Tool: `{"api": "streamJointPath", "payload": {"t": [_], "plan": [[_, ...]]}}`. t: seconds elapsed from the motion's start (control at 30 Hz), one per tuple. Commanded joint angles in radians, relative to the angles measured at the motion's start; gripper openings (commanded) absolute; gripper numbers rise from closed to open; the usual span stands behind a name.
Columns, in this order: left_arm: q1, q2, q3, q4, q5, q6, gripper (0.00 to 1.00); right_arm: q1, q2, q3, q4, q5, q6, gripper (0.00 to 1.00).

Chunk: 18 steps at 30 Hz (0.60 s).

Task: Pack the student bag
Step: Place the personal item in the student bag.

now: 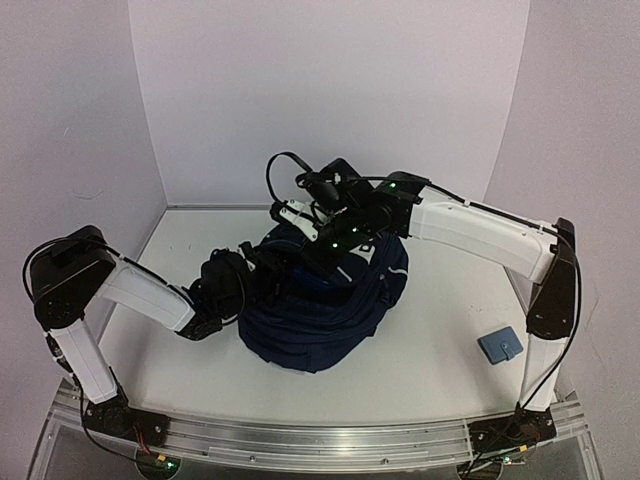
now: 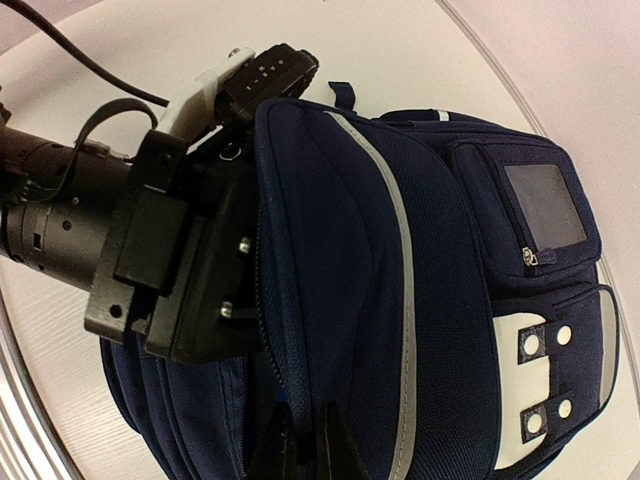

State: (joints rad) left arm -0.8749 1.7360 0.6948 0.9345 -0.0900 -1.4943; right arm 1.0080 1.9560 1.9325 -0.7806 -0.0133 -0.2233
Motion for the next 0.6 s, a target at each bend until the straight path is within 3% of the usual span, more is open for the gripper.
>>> {"api": "streamJointPath", "payload": {"t": [0.0,0.1,0.23,0.37,0.57], "plan": [[-0.007,-0.078,0.072,-0.239,-0.028,-0.002,0.64,0.025,-0.093,0.016,0.091,-0.097,0.017,0.00],[-0.026,-0.152,0.078,-0.394,-0.043,-0.008,0.73,0.018,-0.090,0.019,0.090,-0.098,0.023,0.00],[-0.054,-0.232,0.081,-0.540,-0.062,0.001,0.73,0.011,-0.084,0.029,0.089,-0.101,0.024,0.00],[-0.064,-0.277,0.093,-0.655,-0.053,-0.001,0.69,0.009,-0.077,0.034,0.089,-0.104,0.020,0.00],[-0.064,-0.264,0.078,-0.652,-0.045,-0.023,0.56,0.009,-0.070,0.035,0.087,-0.118,0.019,0.00]]}}
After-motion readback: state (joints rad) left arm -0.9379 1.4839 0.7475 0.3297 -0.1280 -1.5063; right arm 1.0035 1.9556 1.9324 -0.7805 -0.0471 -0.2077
